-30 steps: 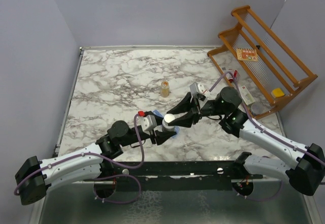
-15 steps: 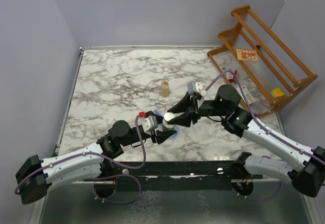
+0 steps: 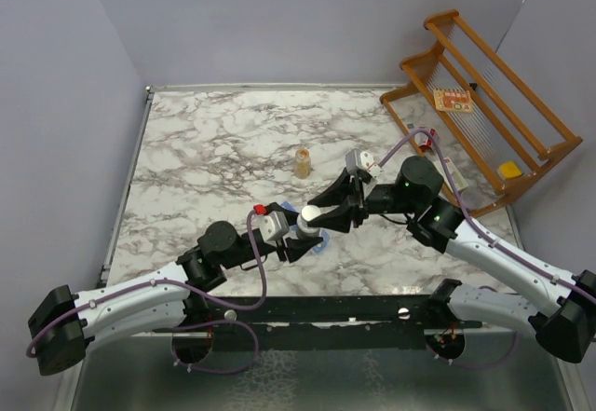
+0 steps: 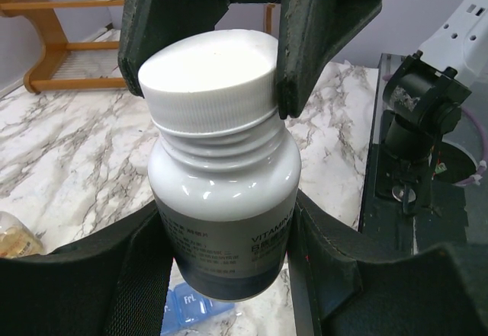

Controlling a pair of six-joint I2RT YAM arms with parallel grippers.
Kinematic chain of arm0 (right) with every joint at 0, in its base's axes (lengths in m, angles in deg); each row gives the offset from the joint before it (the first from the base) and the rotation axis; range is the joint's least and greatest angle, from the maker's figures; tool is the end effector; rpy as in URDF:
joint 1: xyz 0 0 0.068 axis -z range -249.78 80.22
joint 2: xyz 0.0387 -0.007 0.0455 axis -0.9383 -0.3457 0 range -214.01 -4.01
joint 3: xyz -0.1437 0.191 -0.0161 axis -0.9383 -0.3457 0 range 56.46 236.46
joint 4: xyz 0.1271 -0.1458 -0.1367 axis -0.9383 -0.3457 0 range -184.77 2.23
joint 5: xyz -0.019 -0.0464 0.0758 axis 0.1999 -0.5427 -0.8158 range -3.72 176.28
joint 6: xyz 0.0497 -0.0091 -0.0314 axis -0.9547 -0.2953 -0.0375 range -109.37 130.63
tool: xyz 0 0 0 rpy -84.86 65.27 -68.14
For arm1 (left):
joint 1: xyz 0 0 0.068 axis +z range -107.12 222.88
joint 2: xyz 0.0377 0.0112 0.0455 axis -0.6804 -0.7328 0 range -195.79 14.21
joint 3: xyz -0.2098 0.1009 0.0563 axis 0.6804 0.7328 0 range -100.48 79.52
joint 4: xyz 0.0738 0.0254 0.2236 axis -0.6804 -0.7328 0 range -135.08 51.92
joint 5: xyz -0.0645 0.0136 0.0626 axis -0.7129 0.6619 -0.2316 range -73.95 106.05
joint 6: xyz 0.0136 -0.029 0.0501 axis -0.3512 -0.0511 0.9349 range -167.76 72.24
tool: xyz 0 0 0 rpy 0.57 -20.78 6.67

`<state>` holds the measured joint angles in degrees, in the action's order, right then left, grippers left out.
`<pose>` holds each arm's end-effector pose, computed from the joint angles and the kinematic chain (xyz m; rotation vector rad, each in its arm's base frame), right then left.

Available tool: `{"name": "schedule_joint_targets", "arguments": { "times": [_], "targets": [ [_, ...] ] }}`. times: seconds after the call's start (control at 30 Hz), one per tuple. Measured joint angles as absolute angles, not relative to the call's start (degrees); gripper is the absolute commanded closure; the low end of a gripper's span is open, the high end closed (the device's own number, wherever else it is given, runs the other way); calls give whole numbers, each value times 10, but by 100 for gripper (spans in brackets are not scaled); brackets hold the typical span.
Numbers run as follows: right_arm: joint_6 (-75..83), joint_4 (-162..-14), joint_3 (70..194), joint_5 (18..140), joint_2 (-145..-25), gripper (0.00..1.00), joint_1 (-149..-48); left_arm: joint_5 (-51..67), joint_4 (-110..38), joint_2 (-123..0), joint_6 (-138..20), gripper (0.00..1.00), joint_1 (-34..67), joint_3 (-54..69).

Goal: Sort the pills into containers
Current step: Screw the lid of the pill bottle onto the pill bottle.

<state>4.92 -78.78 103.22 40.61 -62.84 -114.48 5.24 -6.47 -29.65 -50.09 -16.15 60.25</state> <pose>0.1427 0.1852 0.3172 -1.1723 1.3365 1.2956 0.0929 -0.1707 0.2503 0.8664 1.2630 -1.0026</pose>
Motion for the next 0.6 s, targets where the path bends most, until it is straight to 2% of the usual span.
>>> {"name": "schedule_joint_targets", "arguments": {
  "times": [0.6],
  "targets": [
    [78,-839,1053,411,-633,99,-1145,72,-59,-313,-493,100,-161,603]
  ]
}}
